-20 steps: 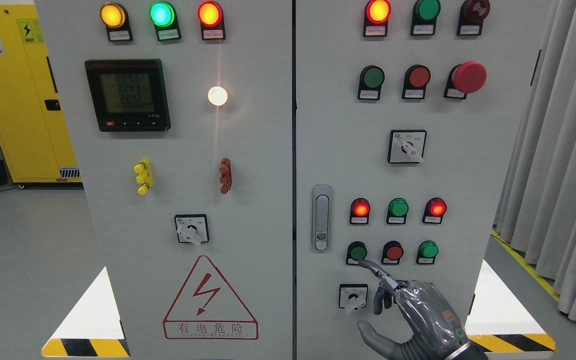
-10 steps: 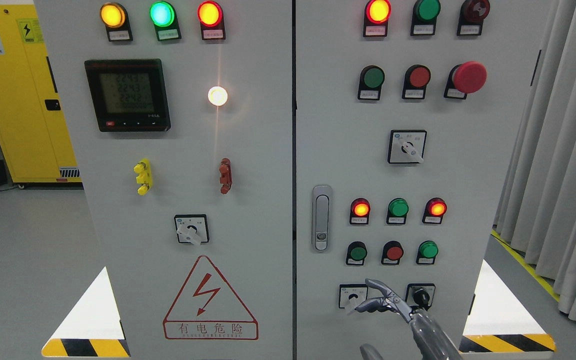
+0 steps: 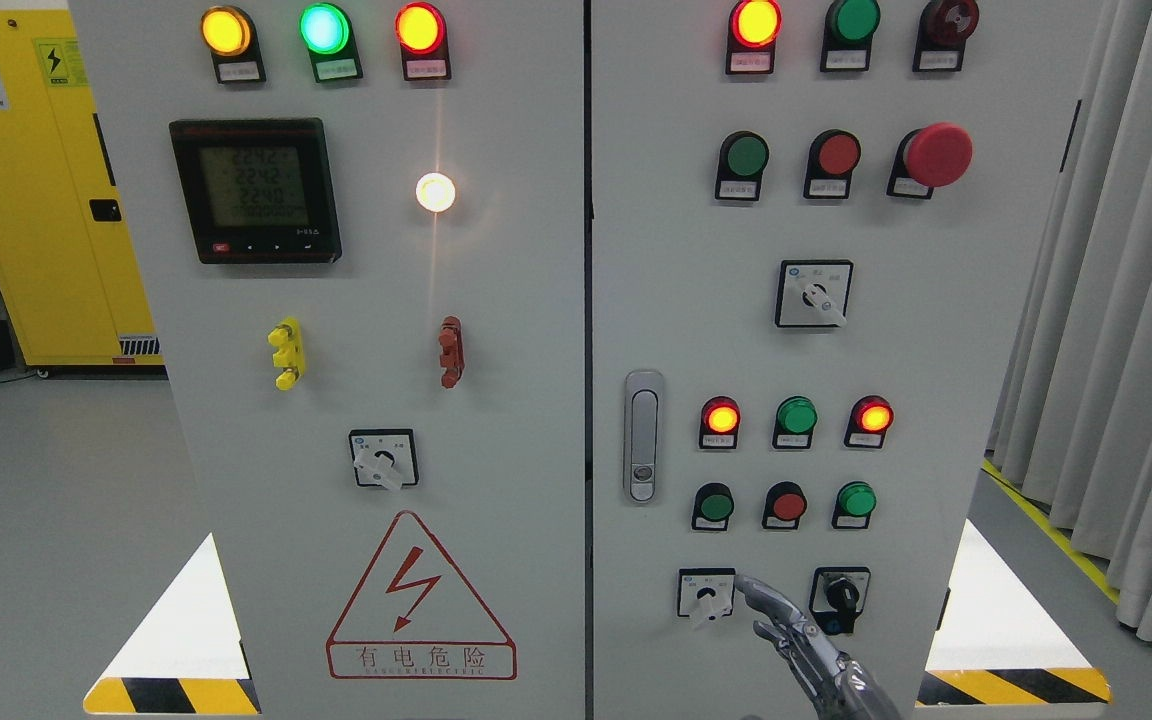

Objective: Press green start button

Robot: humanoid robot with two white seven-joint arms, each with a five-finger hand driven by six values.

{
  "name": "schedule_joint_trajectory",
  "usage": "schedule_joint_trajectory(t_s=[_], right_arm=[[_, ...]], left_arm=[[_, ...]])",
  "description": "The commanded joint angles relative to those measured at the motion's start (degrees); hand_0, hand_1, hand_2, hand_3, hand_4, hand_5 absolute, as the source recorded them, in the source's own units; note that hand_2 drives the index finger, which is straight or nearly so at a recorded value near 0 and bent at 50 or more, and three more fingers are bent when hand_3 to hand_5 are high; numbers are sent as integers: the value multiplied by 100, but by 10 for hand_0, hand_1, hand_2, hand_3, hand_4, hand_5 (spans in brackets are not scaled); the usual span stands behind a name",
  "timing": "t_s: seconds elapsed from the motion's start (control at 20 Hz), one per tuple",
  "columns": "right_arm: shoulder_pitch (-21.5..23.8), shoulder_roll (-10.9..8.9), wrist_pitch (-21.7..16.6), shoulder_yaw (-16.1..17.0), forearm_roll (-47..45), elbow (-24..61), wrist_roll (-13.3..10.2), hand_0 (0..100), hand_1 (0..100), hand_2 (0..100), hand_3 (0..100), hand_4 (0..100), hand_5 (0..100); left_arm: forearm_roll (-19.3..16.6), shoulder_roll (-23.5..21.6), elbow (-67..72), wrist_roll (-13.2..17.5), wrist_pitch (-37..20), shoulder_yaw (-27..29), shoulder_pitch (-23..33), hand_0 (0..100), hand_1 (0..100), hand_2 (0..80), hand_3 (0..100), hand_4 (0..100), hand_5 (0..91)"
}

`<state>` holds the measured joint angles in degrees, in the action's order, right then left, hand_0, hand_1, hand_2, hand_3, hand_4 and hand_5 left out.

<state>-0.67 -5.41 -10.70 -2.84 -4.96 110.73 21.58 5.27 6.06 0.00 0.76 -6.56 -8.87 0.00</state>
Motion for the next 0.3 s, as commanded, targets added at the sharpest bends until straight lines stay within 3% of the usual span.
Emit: schedule_joint_trajectory(t_s=[0.0, 0.25], right_arm=[[216, 23, 15, -111, -268, 177, 4, 435, 534, 0, 0, 63, 0], [225, 14, 24, -111, -268, 168, 4, 421, 535, 0, 0, 79, 0]], left_arm=[[0, 0, -158, 3, -3, -1, -149, 120, 556, 0, 0, 0, 0], [0, 0, -158, 3, -3, -1, -149, 120, 556, 0, 0, 0, 0]])
